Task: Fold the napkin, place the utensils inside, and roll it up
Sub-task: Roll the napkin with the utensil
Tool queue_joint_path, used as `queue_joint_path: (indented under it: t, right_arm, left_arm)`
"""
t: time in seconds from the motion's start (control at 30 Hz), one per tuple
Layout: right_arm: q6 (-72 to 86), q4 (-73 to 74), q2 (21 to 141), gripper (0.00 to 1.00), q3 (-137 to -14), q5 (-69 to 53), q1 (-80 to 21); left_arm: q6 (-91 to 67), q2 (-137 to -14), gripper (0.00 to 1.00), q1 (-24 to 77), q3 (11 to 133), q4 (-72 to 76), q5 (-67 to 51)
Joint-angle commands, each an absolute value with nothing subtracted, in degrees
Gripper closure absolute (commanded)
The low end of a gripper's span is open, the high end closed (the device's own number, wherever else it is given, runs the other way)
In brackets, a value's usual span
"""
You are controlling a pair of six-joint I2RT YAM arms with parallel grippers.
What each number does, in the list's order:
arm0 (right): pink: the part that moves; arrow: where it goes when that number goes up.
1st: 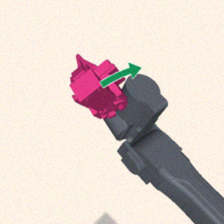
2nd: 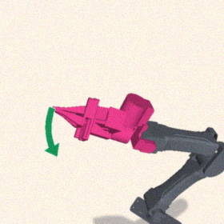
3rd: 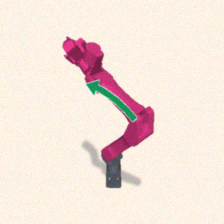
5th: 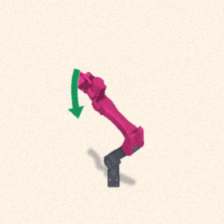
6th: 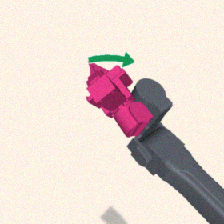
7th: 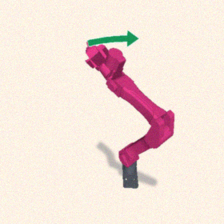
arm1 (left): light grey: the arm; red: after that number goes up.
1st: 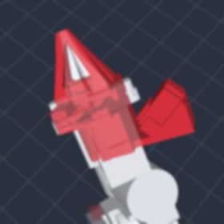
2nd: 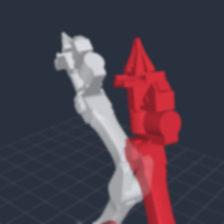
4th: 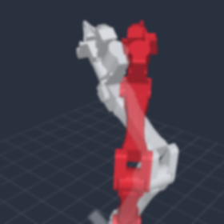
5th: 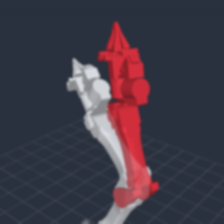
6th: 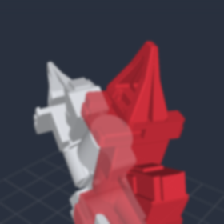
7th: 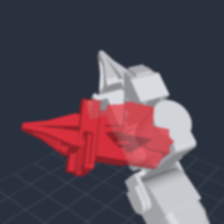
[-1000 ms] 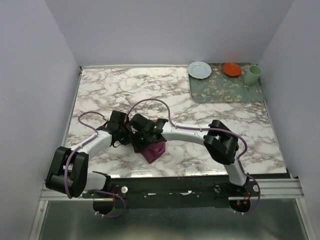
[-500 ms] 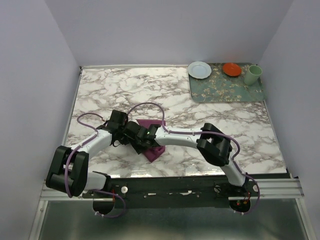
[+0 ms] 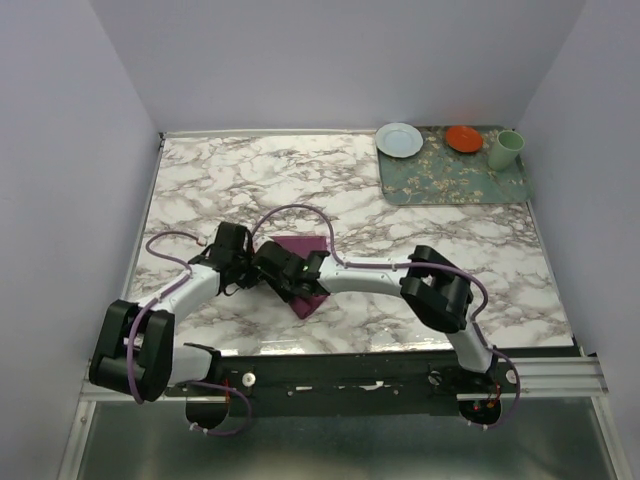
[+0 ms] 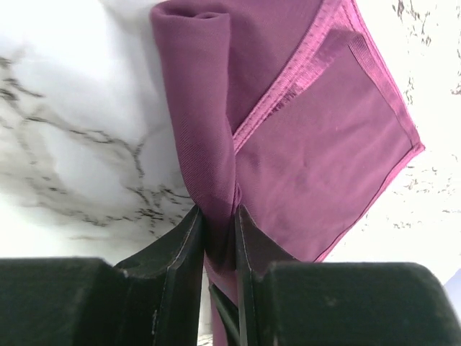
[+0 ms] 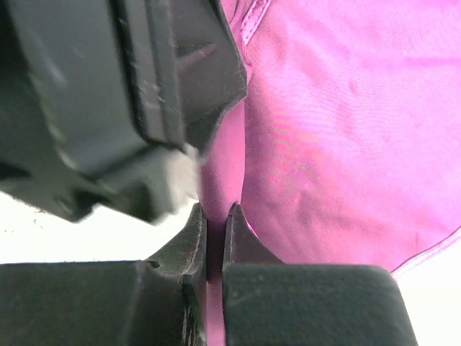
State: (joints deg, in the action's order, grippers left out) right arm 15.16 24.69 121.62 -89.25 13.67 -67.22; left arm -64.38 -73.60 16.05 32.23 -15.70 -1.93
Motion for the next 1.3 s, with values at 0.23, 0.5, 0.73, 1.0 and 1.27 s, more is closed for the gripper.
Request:
queue_joint_path:
  t: [0.23, 0.5, 0.73, 1.0, 1.27]
  right_arm:
    - [6.50, 12.66, 127.70, 0.98, -84.37, -25.91, -53.44]
    - [14.58, 13.45, 136.31, 0.98, -90.69, -48.67, -47.21]
    - [18.63, 13.45, 140.89, 0.96, -92.63, -58.70, -43.86]
    - [20.65, 13.54, 143.35, 0.96, -95.36, -63.55, -42.89]
    - [20.22, 13.71, 142.65, 0.92, -94.57, -62.93, -42.98]
  left_arm:
    - [-53.45, -62.06, 0.25, 9.40, 29.70, -17.66, -6.24]
    - [-52.47, -62.75, 0.18, 9.40, 28.30, -15.31, -8.69]
    - [-51.94, -70.12, 0.23, 9.49, 29.61, -10.73, -9.75]
    - [-55.36, -74.00, 0.30, 9.40, 27.95, -8.36, -7.20]
    - [-55.37, -76.03, 0.72, 9.40, 29.26, -9.84, -5.89]
